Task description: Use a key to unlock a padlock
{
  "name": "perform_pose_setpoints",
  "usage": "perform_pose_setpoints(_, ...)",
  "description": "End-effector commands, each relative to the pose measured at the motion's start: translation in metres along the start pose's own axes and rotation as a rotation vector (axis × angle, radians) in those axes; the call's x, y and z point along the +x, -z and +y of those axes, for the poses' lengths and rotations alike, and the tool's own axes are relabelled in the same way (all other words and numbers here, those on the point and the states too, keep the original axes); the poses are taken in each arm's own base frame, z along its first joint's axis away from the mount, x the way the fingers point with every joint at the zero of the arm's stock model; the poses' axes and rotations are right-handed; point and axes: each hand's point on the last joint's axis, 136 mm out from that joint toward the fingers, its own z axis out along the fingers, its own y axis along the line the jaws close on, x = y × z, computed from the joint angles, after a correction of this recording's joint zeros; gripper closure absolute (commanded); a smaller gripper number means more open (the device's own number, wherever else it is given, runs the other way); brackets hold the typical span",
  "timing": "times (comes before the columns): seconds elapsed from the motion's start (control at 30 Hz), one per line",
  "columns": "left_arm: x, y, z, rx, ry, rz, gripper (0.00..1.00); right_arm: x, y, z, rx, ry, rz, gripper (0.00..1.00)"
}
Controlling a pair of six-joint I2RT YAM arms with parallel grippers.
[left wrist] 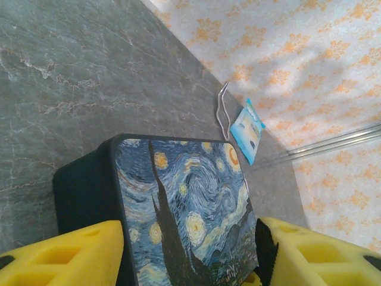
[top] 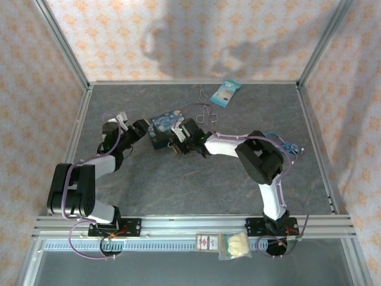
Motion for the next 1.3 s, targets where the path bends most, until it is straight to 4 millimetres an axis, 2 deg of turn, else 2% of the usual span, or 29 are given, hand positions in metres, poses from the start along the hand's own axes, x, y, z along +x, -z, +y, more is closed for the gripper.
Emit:
perform_pose_setpoints(0.0, 0.013, 0.010, 0.002, 0.002, 0.023, 0.040, 0.43, 0.006, -0.003, 0.017, -0.093, -0.055, 0.081, 0.76)
perform_pose_setpoints(0.27, 0.033, 0.054, -0.006, -0.033, 0.066, -0.008, 0.43, -0.005, 0.001, 0.029, -0.177, -0.190, 0.108, 0.77)
perform_pose_setpoints(0.37, 0.042, 0.063, -0.010, -0.016, 0.103, -0.037, 0.44, -0.008, 0.004, 0.031, -0.190, -0.222, 0.103, 0.77)
perform_pose_setpoints(0.6, 0.063, 0.057, -0.017, 0.044, 0.176, -0.064, 0.50, -0.011, 0.004, 0.033, -0.201, -0.239, 0.098, 0.77)
perform_pose_setpoints(0.8, 0.054, 0.055, -0.018, 0.043, 0.174, -0.103, 0.49, -0.004, 0.016, 0.039, -0.229, -0.241, 0.098, 0.77)
perform_pose_setpoints(1.03, 0.042, 0.054, -0.019, 0.022, 0.150, -0.148, 0.46, 0.029, 0.047, 0.030, -0.151, -0.324, 0.147, 0.77)
perform_pose_setpoints(1.27, 0.021, 0.051, -0.015, -0.001, 0.127, -0.186, 0.37, 0.088, 0.079, -0.008, 0.120, -0.447, 0.231, 0.77)
